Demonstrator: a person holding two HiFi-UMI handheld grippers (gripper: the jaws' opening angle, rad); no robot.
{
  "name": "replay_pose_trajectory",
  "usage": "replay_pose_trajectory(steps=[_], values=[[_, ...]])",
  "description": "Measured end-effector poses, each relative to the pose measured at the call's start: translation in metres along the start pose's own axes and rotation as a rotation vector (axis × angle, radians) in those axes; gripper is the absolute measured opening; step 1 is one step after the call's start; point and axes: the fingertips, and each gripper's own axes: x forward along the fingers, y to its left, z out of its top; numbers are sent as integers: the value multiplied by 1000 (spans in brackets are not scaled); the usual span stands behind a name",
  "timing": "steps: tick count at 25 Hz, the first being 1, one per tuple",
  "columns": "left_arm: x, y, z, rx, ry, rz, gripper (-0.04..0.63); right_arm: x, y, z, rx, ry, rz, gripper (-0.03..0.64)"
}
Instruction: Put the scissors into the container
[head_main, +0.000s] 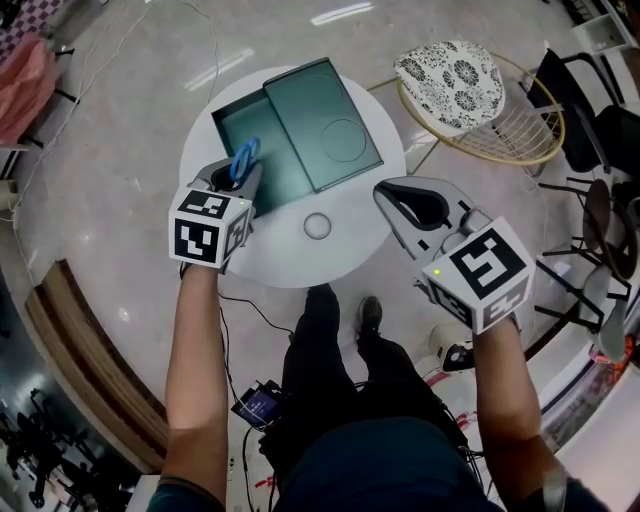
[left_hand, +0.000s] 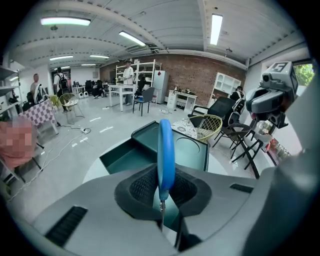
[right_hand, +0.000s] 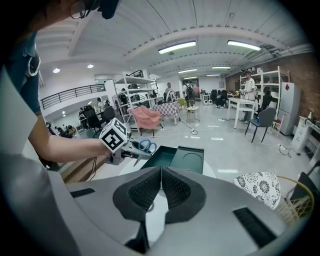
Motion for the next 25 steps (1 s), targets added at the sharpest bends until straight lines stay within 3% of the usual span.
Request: replay_pose_trajectory(steps=[18, 25], values=[[21, 3, -13, -23, 16, 9, 52, 9, -3, -16, 19, 23, -5, 38], [14, 2, -3, 2, -9, 20, 104, 4, 1, -13, 14, 23, -4, 38]])
